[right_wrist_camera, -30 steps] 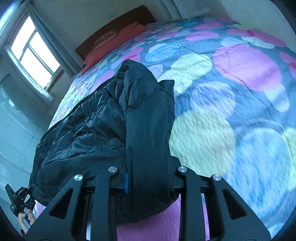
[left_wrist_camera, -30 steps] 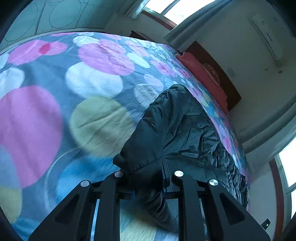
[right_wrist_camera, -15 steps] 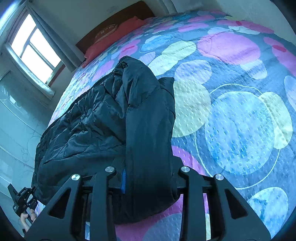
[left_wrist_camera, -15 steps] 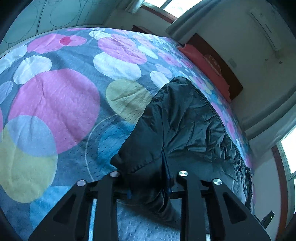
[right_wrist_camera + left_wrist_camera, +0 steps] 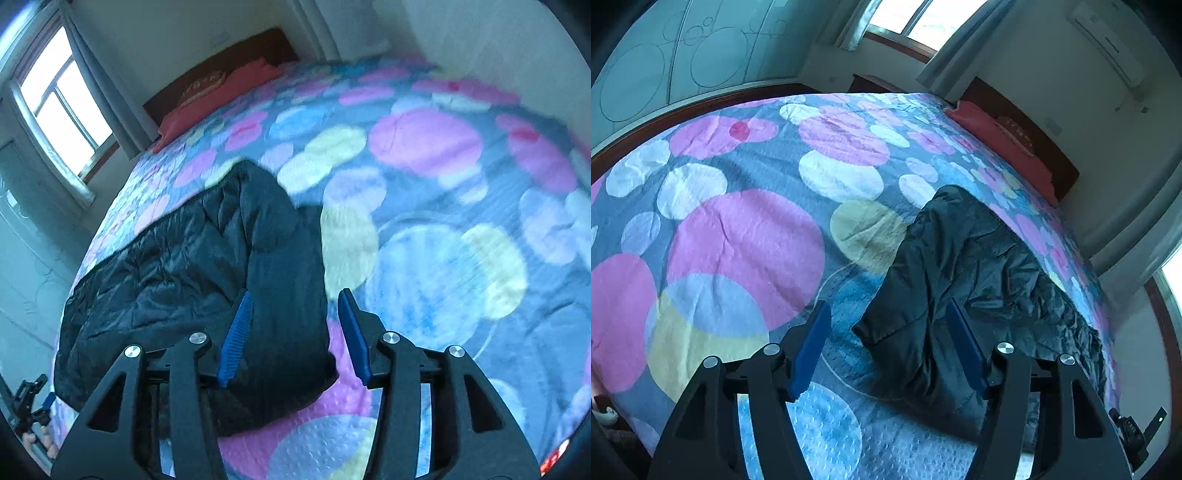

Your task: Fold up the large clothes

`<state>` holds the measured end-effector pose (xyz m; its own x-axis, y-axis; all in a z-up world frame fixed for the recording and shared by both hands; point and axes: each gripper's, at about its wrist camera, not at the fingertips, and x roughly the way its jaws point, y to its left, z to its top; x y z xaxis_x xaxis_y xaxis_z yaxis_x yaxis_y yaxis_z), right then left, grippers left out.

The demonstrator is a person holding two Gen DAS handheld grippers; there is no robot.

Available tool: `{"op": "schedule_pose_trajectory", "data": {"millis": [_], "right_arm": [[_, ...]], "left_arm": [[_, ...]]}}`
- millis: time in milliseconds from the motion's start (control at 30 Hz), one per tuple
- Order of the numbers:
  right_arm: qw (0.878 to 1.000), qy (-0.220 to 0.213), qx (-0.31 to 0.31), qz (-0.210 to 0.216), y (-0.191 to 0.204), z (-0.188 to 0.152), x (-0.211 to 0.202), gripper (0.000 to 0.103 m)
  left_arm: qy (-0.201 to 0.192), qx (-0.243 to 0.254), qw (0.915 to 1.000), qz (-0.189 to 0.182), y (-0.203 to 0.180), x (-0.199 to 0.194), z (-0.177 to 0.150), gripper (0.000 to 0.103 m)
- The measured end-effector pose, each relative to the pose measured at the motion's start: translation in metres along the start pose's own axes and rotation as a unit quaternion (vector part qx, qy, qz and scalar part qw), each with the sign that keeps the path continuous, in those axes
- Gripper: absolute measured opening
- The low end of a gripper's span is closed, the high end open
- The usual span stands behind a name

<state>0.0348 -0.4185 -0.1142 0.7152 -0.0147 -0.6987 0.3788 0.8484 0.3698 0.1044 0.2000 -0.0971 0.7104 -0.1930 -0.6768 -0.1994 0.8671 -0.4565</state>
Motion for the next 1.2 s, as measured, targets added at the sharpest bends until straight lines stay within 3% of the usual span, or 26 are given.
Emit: {"op": "schedule_pose_trajectory", "data": {"millis": [200,367,733,1033,1200], "right_arm": [[0.999,-0.01,-0.038,0.024,0.036,0.002,-0.009,0.048],[0.994,0.03,-0.094,0.058,0.092,-0.013,0.019,0.046],[0.978,0.053,-0.185,0.087,0.213,-0.02,0.081,0.037],[0.975,0.081,-0.201,0.048,0.234,-0.038,0.13,0.038],[0.972,0.073,-0.219,0.034,0.235,-0.049,0.138,0.038]], "left_arm": [[0.026,0.013,0.9996,0.001,-0.008,0.009,0.006,0.067],[0.035,0.024,0.9991,0.0,-0.015,0.02,0.008,0.067],[0.04,0.051,0.9979,0.011,-0.024,0.046,0.031,0.068],[0.063,0.068,0.9957,0.004,-0.031,0.071,0.05,0.068],[0.085,0.079,0.9933,-0.006,-0.037,0.092,0.056,0.068]]}}
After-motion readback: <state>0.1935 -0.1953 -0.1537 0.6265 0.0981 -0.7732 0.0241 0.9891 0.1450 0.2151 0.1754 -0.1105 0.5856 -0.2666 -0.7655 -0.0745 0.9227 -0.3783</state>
